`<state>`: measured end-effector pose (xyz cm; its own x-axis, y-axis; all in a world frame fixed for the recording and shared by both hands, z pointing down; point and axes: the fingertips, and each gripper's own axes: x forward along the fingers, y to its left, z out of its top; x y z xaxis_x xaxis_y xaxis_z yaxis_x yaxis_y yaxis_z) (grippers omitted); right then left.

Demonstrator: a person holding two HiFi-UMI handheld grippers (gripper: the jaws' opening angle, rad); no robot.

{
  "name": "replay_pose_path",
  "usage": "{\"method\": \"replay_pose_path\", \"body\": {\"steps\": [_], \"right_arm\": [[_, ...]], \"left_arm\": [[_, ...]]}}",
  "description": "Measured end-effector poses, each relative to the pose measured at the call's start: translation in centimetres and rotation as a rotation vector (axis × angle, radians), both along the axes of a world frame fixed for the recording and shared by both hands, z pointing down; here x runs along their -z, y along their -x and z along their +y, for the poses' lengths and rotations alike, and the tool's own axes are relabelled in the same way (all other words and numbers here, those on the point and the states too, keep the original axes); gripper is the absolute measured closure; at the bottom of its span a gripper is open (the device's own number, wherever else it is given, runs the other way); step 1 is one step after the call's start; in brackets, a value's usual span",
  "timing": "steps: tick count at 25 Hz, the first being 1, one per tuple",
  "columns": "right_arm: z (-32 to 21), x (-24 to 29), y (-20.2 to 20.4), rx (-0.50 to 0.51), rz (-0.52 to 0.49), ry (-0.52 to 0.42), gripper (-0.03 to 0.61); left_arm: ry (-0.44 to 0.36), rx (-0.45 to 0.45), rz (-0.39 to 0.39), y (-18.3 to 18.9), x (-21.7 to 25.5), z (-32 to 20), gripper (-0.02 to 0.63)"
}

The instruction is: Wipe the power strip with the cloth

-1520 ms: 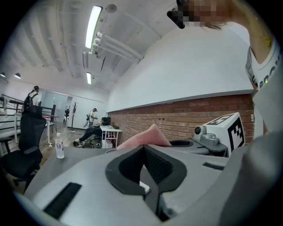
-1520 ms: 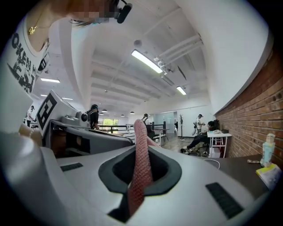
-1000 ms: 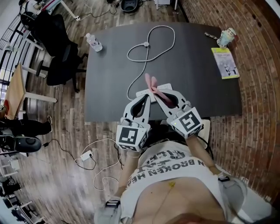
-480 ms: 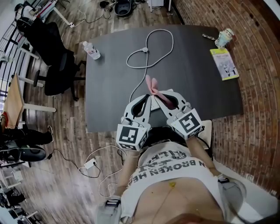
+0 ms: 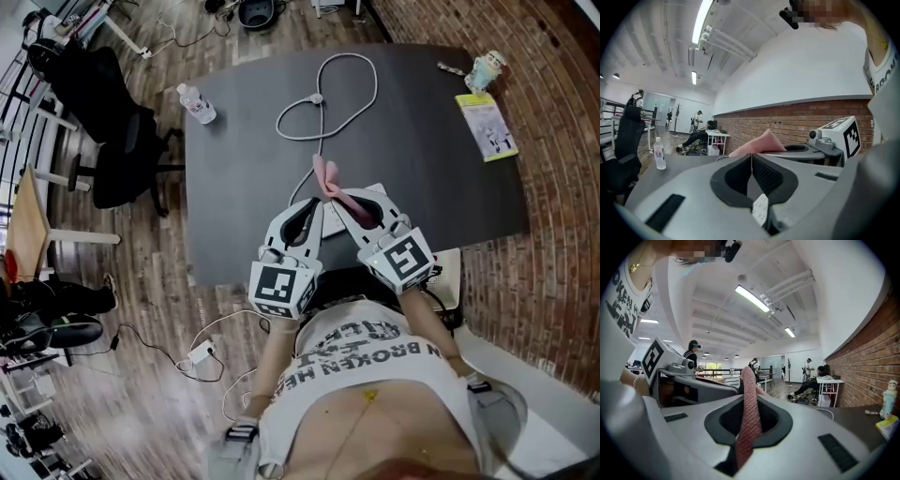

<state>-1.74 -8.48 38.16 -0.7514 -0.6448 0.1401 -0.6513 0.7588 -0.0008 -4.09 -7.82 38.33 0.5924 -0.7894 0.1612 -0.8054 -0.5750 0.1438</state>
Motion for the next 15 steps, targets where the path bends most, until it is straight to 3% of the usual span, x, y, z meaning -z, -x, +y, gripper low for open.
{"method": "replay_pose_path", "body": {"steps": [15], "right_arm": [[-2.0, -2.6, -0.6, 0.007, 0.052, 0.054, 0.561]], "left_arm": [[0.085, 0.0, -0.035, 1.1, -4.5, -0.8, 0.606]]}}
